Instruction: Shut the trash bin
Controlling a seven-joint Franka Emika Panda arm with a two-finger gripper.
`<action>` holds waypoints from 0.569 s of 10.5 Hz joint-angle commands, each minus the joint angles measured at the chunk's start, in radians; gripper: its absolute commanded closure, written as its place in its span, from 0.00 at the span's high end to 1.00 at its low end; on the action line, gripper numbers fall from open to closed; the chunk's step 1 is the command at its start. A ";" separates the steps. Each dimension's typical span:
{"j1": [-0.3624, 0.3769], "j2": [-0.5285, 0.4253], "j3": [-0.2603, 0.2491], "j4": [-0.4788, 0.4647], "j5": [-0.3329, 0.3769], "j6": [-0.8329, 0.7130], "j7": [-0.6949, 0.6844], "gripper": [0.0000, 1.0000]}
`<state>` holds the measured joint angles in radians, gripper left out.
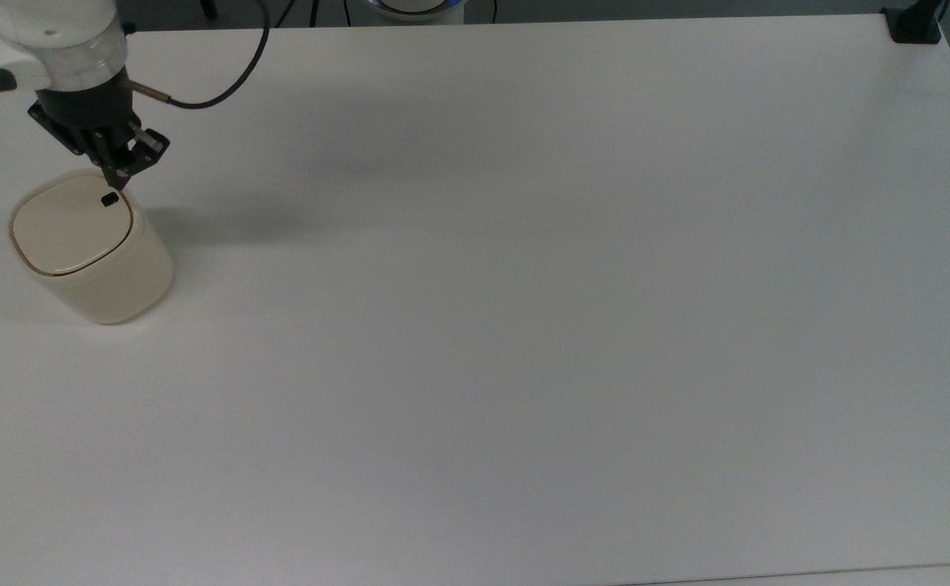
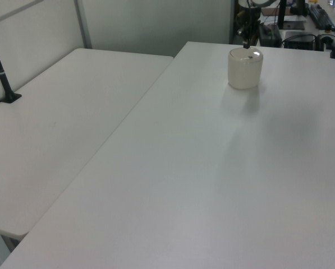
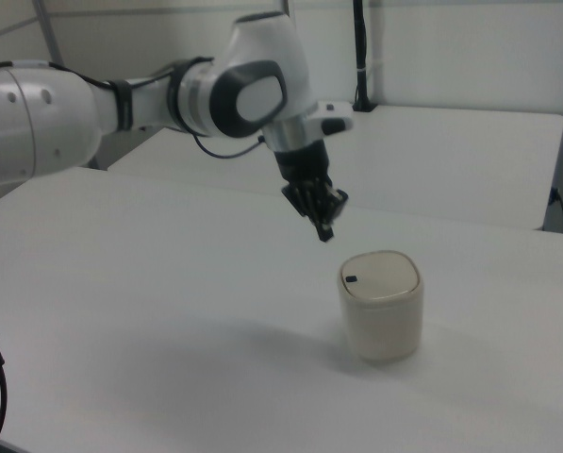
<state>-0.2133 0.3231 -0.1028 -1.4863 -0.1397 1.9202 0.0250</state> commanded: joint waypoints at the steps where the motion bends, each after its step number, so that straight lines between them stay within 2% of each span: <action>1: 0.118 -0.076 0.027 0.003 0.026 -0.099 -0.005 0.05; 5: 0.140 -0.189 0.176 -0.020 0.028 -0.226 -0.004 0.12; 6: 0.140 -0.212 0.208 -0.037 0.028 -0.233 -0.004 0.18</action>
<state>-0.0684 0.1935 0.0527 -1.4679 -0.1231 1.7330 0.0287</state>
